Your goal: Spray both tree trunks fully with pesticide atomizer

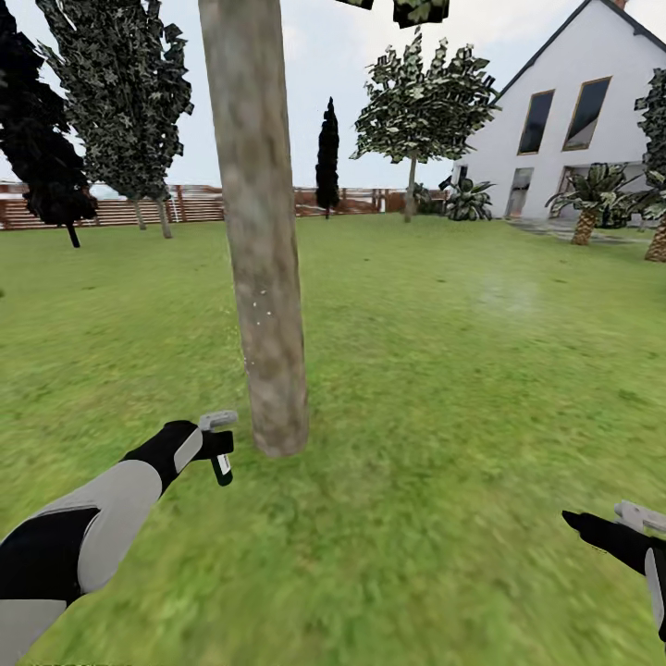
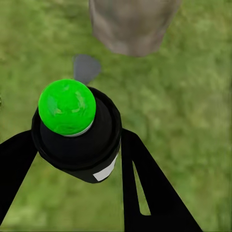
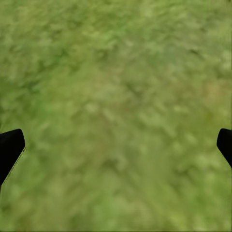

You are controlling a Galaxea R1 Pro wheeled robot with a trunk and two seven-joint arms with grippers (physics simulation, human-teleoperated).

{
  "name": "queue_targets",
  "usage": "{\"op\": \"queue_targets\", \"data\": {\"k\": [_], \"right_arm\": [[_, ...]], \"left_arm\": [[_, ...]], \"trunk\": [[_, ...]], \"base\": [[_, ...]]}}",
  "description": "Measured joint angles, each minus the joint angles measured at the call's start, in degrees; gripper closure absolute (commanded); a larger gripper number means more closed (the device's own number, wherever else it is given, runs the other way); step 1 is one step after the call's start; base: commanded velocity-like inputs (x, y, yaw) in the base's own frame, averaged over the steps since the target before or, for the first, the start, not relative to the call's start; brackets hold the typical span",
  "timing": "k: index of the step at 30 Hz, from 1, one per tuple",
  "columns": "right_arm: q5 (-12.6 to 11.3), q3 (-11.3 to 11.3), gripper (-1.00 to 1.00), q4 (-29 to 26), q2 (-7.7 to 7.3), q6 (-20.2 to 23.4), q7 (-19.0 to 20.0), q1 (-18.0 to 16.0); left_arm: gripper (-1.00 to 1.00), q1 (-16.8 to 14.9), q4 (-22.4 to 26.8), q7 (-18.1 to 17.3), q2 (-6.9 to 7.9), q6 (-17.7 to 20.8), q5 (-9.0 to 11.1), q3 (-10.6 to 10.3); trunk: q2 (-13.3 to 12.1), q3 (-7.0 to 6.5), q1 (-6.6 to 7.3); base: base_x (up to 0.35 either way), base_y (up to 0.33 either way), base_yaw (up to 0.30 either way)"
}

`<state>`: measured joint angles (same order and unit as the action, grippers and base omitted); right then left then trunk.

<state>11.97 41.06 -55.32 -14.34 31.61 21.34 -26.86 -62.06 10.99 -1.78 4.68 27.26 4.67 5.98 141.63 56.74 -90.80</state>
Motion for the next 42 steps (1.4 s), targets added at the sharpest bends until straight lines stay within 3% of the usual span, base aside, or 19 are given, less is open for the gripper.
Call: {"op": "queue_targets", "data": {"k": [42], "right_arm": [[0.0, 0.0, -1.0, -0.01, 0.0, 0.0, -0.01, 0.0]], "left_arm": [[1.0, 0.02, -0.01, 0.02, 0.0, 0.0, 0.01, 0.0]], "trunk": [[0.0, 0.0, -0.02]], "base": [[0.08, -0.312, 0.178]]}}
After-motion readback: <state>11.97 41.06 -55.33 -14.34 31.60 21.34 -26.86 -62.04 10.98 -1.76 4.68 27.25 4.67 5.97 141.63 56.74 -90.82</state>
